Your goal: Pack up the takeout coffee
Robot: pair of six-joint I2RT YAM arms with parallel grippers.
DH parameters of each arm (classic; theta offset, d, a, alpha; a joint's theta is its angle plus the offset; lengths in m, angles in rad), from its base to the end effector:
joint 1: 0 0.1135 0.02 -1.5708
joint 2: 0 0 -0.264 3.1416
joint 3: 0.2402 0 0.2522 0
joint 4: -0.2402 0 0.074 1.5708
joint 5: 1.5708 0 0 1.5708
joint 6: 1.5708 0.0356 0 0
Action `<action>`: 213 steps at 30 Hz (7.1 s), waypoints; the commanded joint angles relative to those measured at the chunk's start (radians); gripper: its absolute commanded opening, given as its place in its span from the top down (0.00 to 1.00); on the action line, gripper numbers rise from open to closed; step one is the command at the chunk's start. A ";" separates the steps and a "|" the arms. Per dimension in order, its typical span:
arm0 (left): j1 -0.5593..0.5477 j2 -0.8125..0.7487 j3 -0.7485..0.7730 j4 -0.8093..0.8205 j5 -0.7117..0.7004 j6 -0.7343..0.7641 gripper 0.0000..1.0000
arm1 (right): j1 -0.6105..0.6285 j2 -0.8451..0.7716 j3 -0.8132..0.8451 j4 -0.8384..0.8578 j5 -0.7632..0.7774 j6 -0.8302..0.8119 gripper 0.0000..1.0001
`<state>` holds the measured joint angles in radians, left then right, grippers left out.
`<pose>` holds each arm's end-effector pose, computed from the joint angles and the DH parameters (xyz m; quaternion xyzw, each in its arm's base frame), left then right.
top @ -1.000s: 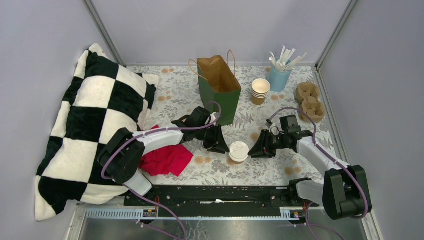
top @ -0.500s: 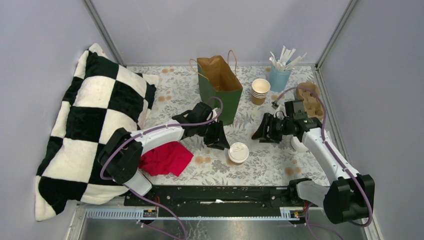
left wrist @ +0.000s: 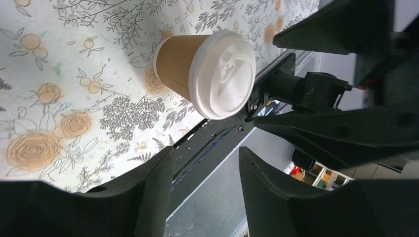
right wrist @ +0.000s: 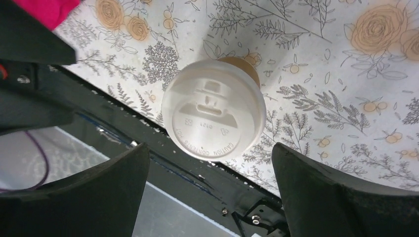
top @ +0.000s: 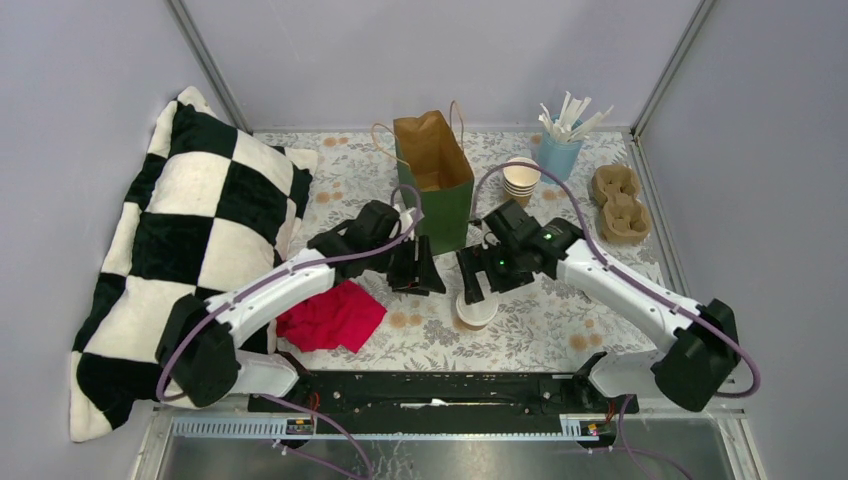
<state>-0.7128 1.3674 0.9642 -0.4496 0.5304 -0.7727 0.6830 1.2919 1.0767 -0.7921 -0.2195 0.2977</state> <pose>0.2034 -0.1996 0.2523 0.0650 0.9059 -0.4101 0.0838 0.1949 0.1685 0.2817 -0.2127 0.9313 0.2230 0.1943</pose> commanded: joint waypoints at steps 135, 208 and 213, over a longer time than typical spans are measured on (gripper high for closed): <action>0.087 -0.071 0.520 -0.420 -0.253 0.541 0.13 | -0.621 0.571 0.781 -0.039 0.313 0.003 0.10; 0.086 -0.105 0.515 -0.432 -0.261 0.556 0.11 | -0.476 0.657 0.864 0.047 0.391 0.072 1.00; 0.086 -0.106 0.519 -0.432 -0.262 0.555 0.11 | -0.476 0.626 0.972 -0.021 0.383 0.073 1.00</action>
<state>-0.6292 1.2964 1.4528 -0.8902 0.2577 -0.2321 0.2047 2.0144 1.9659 -0.7952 0.1825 0.3782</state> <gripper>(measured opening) 0.886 0.101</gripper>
